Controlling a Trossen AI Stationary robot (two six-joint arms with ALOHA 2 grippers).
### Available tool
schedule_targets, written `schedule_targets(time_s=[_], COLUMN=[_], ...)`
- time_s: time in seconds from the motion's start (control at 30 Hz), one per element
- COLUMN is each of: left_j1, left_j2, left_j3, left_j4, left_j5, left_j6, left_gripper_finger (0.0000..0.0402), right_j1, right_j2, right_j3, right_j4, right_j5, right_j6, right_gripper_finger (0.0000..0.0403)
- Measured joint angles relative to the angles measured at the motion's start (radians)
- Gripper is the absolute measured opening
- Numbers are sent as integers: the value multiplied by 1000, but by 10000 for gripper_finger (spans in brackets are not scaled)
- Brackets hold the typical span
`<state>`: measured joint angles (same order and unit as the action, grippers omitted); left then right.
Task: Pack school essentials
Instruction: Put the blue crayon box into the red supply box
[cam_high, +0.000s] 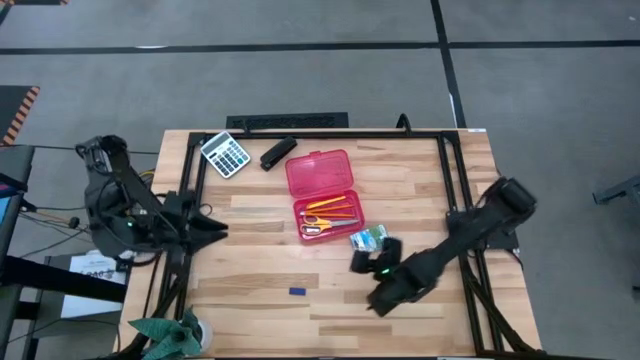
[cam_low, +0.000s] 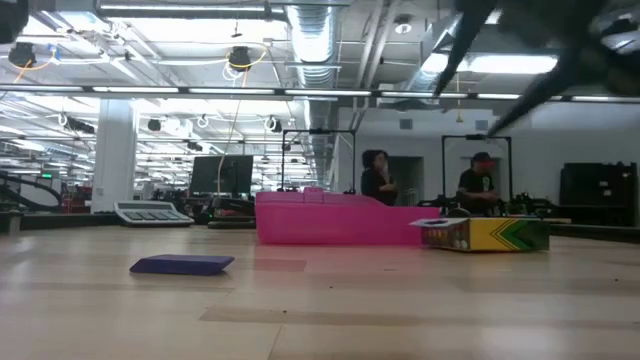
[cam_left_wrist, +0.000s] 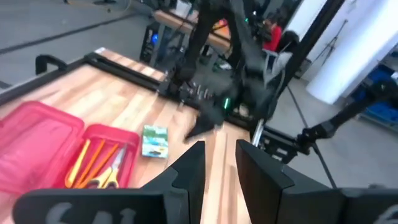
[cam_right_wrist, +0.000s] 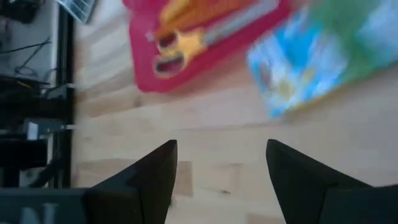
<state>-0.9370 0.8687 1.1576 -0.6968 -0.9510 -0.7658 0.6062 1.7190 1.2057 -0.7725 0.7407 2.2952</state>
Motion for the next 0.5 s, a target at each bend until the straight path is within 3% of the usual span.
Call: schedule_targets(time_s=[0.07, 0.23, 0.3, 0.4, 0.5], left_j1=[41, 196, 280, 422, 549], left_j2=[17, 80, 105, 152, 215], left_j3=[0, -8, -46, -141, -259], left_j4=[10, 76, 172, 395, 617], left_j5=[37, 103, 211, 442, 606], left_j6=[-2, -14, -2, -4, -97], left_gripper_finger=[83, 83, 83, 83, 83], right_j1=[11, -14, -45, -94, -138], right_j2=[-87, -222, -247, -291, -367], right_j3=[1, 1, 0, -27, -132], right_j4=[-124, -548, -654, -680, -520], right_j5=[-3, -144, -164, -168, -209], right_j6=[-18, -39, -78, -190, -340], right_gripper_finger=[254, 254, 254, 254, 254])
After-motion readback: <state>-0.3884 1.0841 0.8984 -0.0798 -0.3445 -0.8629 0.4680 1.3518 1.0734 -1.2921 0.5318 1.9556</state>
